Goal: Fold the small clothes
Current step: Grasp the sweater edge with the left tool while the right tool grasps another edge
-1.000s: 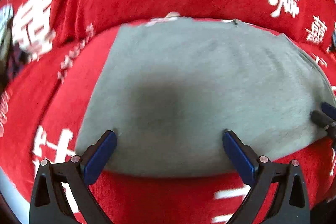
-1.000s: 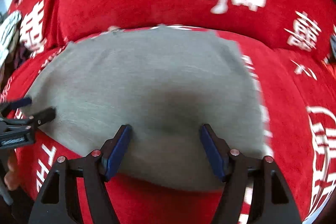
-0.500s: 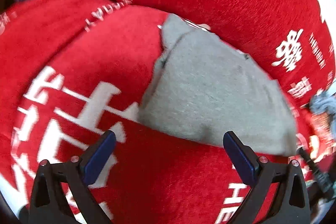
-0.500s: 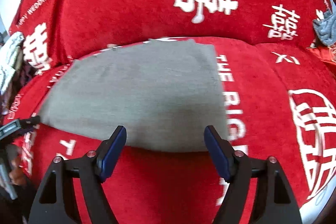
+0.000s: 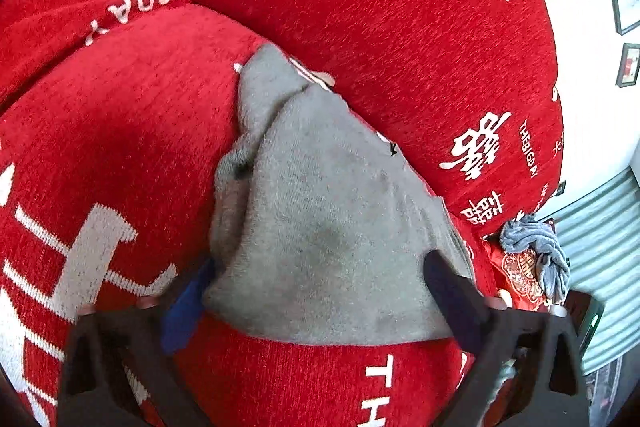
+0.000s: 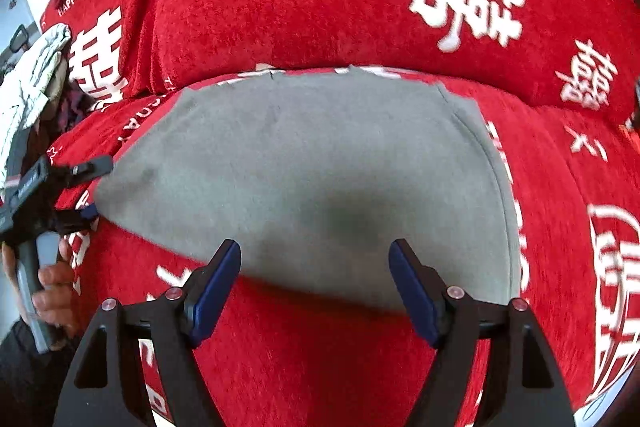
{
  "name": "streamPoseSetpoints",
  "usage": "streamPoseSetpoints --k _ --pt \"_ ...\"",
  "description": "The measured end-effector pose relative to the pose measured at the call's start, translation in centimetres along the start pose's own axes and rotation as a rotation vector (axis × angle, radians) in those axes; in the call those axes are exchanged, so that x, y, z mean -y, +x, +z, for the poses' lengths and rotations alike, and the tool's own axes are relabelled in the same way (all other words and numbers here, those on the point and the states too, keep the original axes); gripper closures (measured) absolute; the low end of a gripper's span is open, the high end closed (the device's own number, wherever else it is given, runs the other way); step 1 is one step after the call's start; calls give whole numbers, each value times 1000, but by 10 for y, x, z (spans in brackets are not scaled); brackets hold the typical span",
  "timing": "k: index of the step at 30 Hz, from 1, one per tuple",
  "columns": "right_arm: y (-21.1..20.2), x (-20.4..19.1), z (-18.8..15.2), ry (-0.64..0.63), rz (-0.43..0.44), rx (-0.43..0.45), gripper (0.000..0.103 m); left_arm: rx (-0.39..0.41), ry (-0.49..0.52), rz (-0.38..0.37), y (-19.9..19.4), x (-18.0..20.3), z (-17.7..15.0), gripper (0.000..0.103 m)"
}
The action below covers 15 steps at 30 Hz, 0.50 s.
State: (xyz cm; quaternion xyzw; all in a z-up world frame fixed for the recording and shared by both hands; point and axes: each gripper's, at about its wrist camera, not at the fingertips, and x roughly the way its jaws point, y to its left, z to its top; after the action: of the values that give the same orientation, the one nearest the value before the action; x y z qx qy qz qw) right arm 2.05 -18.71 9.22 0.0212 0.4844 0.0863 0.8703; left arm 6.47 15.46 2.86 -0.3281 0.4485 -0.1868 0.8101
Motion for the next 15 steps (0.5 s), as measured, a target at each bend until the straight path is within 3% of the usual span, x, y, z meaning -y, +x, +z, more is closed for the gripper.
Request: streamPoseSetpoints --k 2,3,8,11,12,15 --pt "8 -11 23 -17 23 -11 24 -65 -2 11 14 -3 1 69" --pt "14 -18 36 -24 44 -20 24 -59 3 20 17 -4 0 73" --pt "63 -69 100 -78 114 -90 24 -10 45 20 16 -1 -2 73" --pt "107 -102 126 -98 137 -172 24 -4 10 -20 14 -9 3 75" --pt "121 -111 133 -91 144 -196 24 0 -3 -23 13 -12 5 80" --pt "166 -133 153 -31 174 -292 24 1 -23 -23 13 -16 6 82"
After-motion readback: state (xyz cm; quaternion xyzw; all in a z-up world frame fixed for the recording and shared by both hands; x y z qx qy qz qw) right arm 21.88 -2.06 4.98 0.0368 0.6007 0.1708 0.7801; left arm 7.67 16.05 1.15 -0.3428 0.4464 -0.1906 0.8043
